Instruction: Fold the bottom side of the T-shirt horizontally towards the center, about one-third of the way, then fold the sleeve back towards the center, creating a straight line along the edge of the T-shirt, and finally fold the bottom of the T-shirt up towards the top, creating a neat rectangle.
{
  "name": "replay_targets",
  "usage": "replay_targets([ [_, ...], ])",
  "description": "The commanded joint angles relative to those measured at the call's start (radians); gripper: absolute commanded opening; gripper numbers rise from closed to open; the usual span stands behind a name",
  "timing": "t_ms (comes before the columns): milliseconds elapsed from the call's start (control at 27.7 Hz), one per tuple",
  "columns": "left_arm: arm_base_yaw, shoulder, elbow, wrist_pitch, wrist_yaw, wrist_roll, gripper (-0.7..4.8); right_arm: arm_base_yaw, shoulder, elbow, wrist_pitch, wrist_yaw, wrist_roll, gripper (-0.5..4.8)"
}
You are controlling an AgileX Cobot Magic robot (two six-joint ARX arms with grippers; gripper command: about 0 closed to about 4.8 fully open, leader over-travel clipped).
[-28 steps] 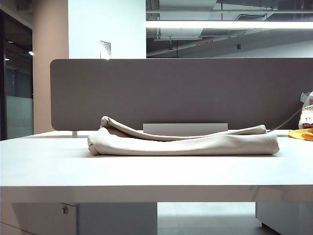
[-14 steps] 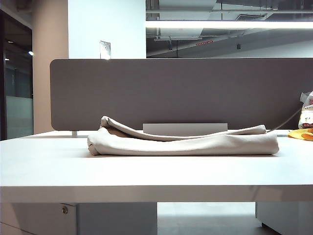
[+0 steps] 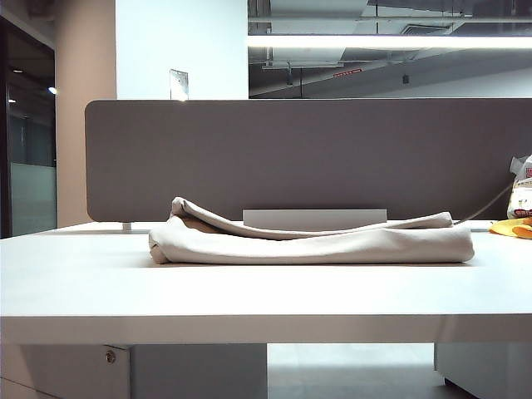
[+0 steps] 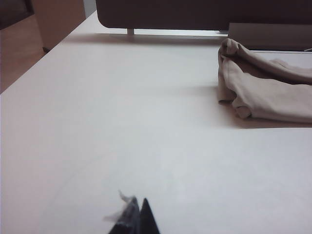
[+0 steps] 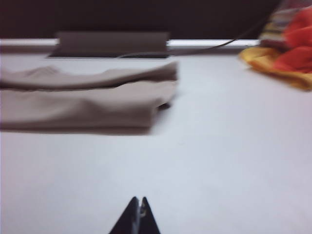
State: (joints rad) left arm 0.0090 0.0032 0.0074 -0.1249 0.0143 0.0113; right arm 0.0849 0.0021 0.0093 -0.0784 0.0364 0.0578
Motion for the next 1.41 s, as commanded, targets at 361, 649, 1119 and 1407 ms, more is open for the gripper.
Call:
replay_targets([
  [361, 0.002, 0.0, 0.0, 0.006, -0.003, 0.008, -0.04, -0.01, 0.001, -0.004, -0.082, 0.04, -0.022, -0.01],
  [649, 0.002, 0.0, 0.0, 0.006, -0.003, 0.007, -0.04, -0.069, 0.001, -0.004, -0.098, 0.035, -0.062, -0.01],
  [1119, 0.002, 0.0, 0.0, 0.006, -0.003, 0.008, -0.04, -0.072, 0.001, -0.004, -0.089, -0.035, -0.073, -0.01],
  [1407, 0.002, 0.0, 0.0, 0.006, -0.003, 0.008, -0.04, -0.073, 0.001, -0.004, -0.09, -0.035, -0.073, -0.01],
])
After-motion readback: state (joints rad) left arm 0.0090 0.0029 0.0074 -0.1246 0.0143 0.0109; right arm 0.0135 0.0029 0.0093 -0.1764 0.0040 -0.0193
